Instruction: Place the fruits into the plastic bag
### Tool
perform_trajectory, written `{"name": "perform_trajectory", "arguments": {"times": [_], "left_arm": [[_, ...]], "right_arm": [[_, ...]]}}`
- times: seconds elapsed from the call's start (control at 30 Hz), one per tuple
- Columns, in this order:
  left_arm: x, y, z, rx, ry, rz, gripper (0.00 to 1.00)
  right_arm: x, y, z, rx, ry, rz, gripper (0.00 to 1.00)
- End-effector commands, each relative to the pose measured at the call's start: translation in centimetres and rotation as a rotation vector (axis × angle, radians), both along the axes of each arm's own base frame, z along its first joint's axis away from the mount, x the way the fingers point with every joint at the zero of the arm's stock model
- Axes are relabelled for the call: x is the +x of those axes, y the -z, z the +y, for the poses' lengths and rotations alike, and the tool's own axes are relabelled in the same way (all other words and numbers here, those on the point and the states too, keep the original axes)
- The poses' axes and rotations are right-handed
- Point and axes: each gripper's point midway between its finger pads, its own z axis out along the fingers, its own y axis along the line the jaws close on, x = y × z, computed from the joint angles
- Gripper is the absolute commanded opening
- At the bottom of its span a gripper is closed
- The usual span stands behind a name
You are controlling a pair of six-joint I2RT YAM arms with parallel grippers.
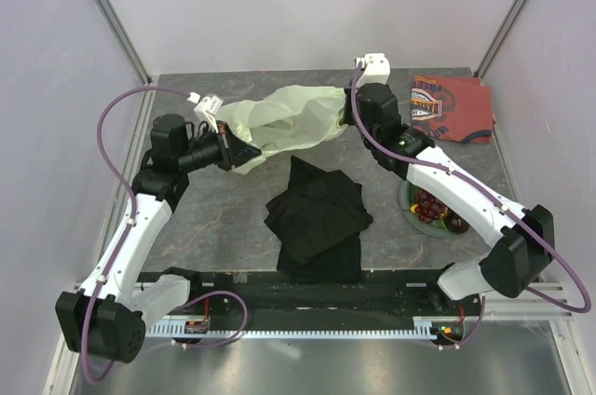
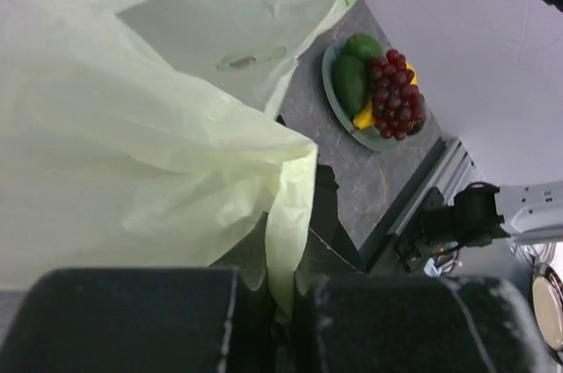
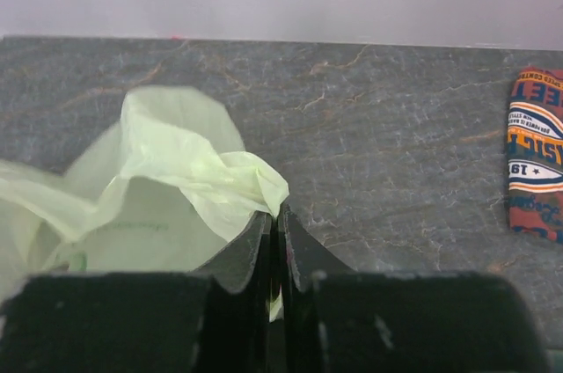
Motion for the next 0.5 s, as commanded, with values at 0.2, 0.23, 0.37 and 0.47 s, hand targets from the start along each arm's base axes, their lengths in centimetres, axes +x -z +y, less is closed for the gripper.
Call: {"name": "perform_trajectory", "arguments": {"times": [0.2,0.23,0.37,0.47], "left_arm": [[-1.5,-1.9,0.0,0.02,0.053,-0.115,0.01],[-1.4,-1.8,-0.1,0.02,0.053,-0.11,0.02],[-1.3,-1.8,0.1,0.024,0.043,-0.109,0.01],[-1.1,-1.8,0.3,0.028,0.027,-0.111,0.02]], "right_arm": [[0.0,-1.5,2.9,0.035,-0.136,-0.01,0.67],[-0.5,-2.2,3.1,0.047,-0.162,-0.02,0.71],[-2.3,-3.6,2.8,0.083,-0.208,-0.041,0.83],[-4.3,-4.2,1.7,0.119,-0.215,-0.046,0.87]]}}
